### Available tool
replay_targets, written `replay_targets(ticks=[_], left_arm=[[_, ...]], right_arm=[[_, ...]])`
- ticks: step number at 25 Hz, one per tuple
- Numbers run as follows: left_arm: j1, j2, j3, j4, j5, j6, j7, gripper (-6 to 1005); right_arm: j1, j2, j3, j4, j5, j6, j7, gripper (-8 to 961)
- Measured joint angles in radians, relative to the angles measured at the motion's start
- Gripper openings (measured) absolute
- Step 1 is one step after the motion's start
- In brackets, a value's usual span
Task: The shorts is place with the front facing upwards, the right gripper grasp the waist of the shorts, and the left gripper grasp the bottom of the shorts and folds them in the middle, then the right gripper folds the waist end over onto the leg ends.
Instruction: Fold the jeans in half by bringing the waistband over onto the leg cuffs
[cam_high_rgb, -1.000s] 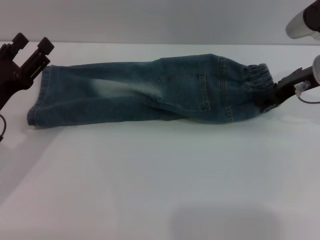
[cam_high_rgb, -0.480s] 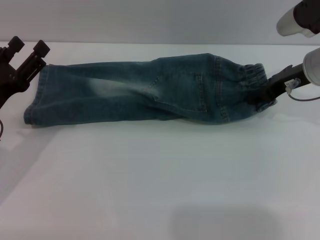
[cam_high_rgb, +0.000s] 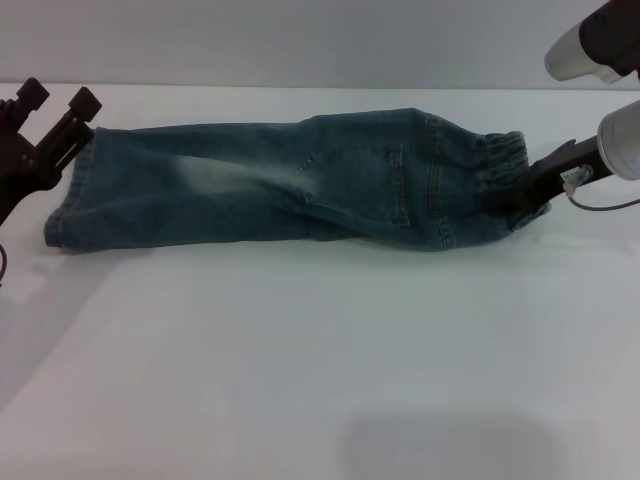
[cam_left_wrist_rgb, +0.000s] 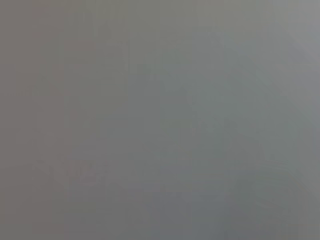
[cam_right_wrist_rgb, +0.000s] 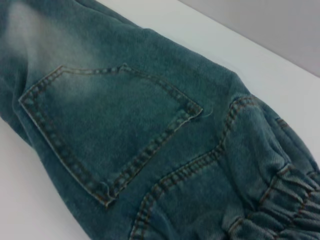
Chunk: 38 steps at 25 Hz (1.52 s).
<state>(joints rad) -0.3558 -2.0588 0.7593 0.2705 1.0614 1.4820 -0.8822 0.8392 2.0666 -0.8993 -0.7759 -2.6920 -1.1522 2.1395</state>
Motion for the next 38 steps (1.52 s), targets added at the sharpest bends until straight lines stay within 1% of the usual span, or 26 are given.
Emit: replay_targets(ticks=[1,5,11,18,21,24,31,33,35,36,38], left_arm=[[0.0,0.0,0.0,-0.001,0.0,0.001,0.0,800],[0.0,-0.001,0.0,-0.01,0.0,0.005,0.001,800],[-0.002,-0.002,0.0,-0.024,0.0,0.001,0.024,800],[-0.007,-0.003,0.0,-0.027,0.0,0.0,0.041,800],[-0.008,-0.003,0.0,-0.033,0.0,0.0,0.066,800],[-0.015,-0.004,0.001,-0.038,0.0,0.0,0.106,800],[-0.05,-0.006,0.008,-0.076,0.002,-0.021,0.16,800],[-0.059,-0.006,0.008,-0.088,0.006,-0.031,0.177,800],[-0.07,-0.007,0.009,-0.1,0.007,-0.036,0.195,800],[-0.075,-0.007,0.009,-0.107,0.008,-0.038,0.203,800],[-0.086,-0.007,0.009,-0.116,0.009,-0.041,0.214,800]], right_arm=[[-0.003,0.001,0.0,0.003,0.001,0.007,0.0,499],[-0.014,0.005,0.001,0.047,0.002,0.057,-0.012,343],[-0.018,0.004,0.0,0.079,0.002,0.074,-0.03,124],[-0.019,0.003,0.001,0.074,0.003,0.058,-0.03,94],[-0.025,0.001,0.002,0.043,0.023,0.019,-0.03,81],[-0.049,0.0,0.001,-0.026,0.059,-0.037,-0.03,76],[-0.108,-0.001,0.015,-0.258,0.158,-0.242,-0.027,77],[-0.114,-0.002,0.022,-0.311,0.18,-0.296,-0.024,76],[-0.117,-0.003,0.051,-0.388,0.202,-0.398,-0.022,75],[-0.117,-0.003,0.051,-0.388,0.202,-0.398,-0.022,75],[-0.112,-0.009,0.076,-0.42,0.221,-0.458,-0.021,75]])
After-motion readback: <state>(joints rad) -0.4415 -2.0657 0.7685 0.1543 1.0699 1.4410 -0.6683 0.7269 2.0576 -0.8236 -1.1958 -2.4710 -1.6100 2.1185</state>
